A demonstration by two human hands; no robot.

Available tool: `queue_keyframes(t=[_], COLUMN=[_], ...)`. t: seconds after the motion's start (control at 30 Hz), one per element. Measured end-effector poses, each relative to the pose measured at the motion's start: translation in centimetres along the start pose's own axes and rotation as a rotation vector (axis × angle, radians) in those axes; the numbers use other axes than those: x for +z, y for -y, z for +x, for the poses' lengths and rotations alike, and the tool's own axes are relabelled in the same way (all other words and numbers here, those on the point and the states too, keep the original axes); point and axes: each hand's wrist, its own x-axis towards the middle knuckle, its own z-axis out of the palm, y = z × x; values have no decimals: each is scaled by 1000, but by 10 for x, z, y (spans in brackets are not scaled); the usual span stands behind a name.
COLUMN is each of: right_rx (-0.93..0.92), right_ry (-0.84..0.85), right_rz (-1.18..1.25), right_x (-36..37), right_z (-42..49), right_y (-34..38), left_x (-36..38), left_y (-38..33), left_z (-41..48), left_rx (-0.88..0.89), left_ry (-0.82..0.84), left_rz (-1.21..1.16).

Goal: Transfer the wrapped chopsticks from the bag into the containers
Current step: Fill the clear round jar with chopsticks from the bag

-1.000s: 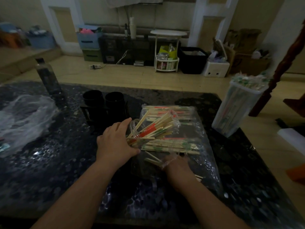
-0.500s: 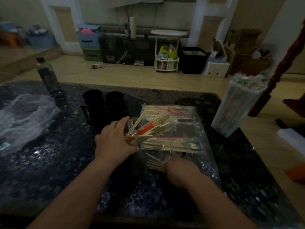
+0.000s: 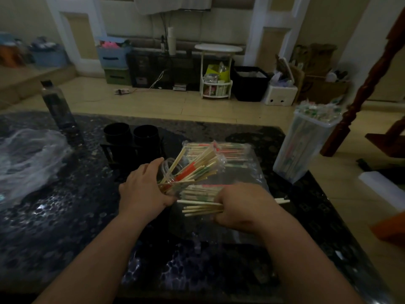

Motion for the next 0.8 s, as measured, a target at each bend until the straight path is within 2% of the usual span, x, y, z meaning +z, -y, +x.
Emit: queue_keyframes(t=[0.17, 0.3, 0.37, 0.5, 0.53, 0.63, 0.73, 0.8], right_rx=[19, -11, -21, 17, 4, -25, 7, 32], right_ry=[-259, -686, -846, -946, -953, -977, -1125, -1155], right_rz=[-27, -54, 9, 160, 220, 666, 826, 997], right_x=[-19, -4, 2, 15, 17, 13, 9, 9], right_z=[-3, 2, 5, 12, 14, 16, 18, 19], right_y=[5, -2, -6, -12, -13, -12, -7, -4], left_x=[2, 3, 3, 4, 4, 5, 5, 4], left_y=[2, 4, 5, 8, 8, 7, 7, 6], left_z=[-1, -1, -2, -1, -1, -2, -2, -2], left_rx=[3, 8, 16, 27, 34, 58, 76, 87], left_ry=[8, 4, 6, 13, 12, 3, 16, 22], left_rz=[-1, -5, -5, -6, 15, 70, 76, 76])
